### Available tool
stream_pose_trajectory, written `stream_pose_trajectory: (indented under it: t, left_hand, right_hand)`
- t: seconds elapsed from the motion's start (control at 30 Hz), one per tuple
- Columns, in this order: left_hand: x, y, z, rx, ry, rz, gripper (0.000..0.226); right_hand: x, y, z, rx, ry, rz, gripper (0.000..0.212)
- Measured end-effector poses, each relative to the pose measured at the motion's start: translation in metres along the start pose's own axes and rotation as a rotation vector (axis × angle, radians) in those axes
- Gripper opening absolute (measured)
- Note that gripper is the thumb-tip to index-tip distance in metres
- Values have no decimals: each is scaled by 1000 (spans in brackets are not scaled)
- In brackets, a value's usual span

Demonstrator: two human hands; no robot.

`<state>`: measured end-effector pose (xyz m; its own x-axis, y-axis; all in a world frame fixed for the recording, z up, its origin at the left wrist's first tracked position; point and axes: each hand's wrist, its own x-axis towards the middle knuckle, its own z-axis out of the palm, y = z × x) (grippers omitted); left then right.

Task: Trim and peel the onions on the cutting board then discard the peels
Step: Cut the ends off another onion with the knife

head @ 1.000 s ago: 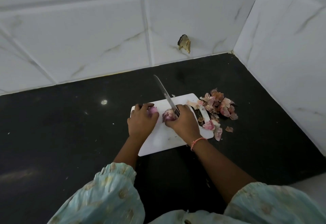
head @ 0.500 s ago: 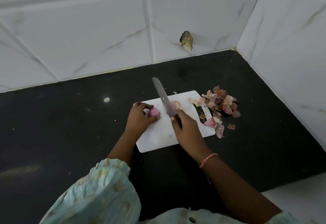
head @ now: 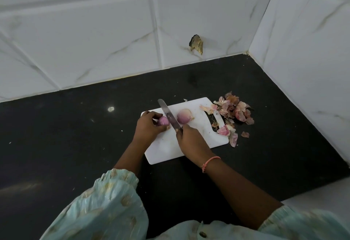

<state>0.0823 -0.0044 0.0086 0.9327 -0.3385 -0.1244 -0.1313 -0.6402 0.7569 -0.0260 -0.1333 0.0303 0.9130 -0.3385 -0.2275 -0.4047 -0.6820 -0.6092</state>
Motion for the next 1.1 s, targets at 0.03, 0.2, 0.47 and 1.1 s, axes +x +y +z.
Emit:
stream_pose_trajectory:
  t: [0.03,0.2,0.47,1.1]
  left_hand:
    - [0,0,0,1,-3,2,39]
    - [2,1,-1,21,-17,-1,39]
    - [1,3,0,70,1,-12,38]
    - [18,26,-26,-408,18,-352,53]
  right_hand:
    - [2,-1,2,-26,-15,22,33]
    - [13,-3,1,-71,-56,117,37]
    - [4,-14,16,-313,17,75,26]
    - [-4,4,-23,-276,208,-73,27]
